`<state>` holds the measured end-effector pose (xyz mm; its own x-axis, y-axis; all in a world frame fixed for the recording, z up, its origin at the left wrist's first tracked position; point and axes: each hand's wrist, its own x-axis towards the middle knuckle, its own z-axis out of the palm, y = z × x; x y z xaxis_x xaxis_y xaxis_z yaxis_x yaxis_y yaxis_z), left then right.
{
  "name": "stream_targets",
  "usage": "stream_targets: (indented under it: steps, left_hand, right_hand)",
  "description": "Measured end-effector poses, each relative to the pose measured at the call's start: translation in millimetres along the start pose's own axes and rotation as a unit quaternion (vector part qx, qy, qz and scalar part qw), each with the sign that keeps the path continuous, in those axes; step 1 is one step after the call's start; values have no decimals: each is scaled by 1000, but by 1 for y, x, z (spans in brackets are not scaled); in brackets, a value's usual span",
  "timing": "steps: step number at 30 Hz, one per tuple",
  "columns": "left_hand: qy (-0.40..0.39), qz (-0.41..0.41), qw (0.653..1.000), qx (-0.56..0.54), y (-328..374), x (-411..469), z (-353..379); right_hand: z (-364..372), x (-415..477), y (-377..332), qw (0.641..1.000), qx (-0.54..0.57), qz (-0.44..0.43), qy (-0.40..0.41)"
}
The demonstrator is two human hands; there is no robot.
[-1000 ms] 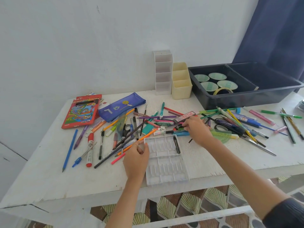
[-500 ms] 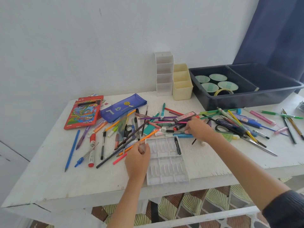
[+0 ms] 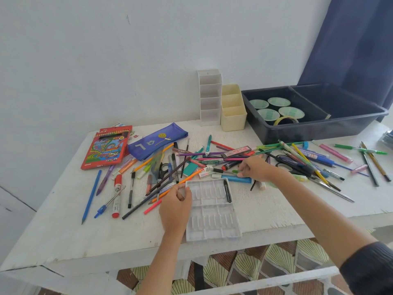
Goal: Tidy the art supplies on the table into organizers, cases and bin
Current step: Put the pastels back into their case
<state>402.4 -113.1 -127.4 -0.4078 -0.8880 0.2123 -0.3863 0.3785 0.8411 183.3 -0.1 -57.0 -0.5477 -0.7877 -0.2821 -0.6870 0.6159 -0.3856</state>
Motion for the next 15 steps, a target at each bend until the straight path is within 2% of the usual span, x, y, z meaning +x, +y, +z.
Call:
stream_targets:
  steps: [5, 10, 12, 15]
  left_hand:
    - [-8, 7, 1000, -4, 3, -1, -2]
    - [-2, 9, 1000, -10, 3, 0, -2]
    - [1, 7, 1000, -11, 2, 0, -1]
    - [3, 5, 1000, -13, 2, 0, -1]
  right_hand:
    - [5, 2, 5, 999, 12, -2, 34]
    - [8, -10, -13, 973, 118, -50, 192]
    - [8, -21, -28, 961, 194, -65, 187]
    - [19, -30, -41, 954, 261, -65, 133]
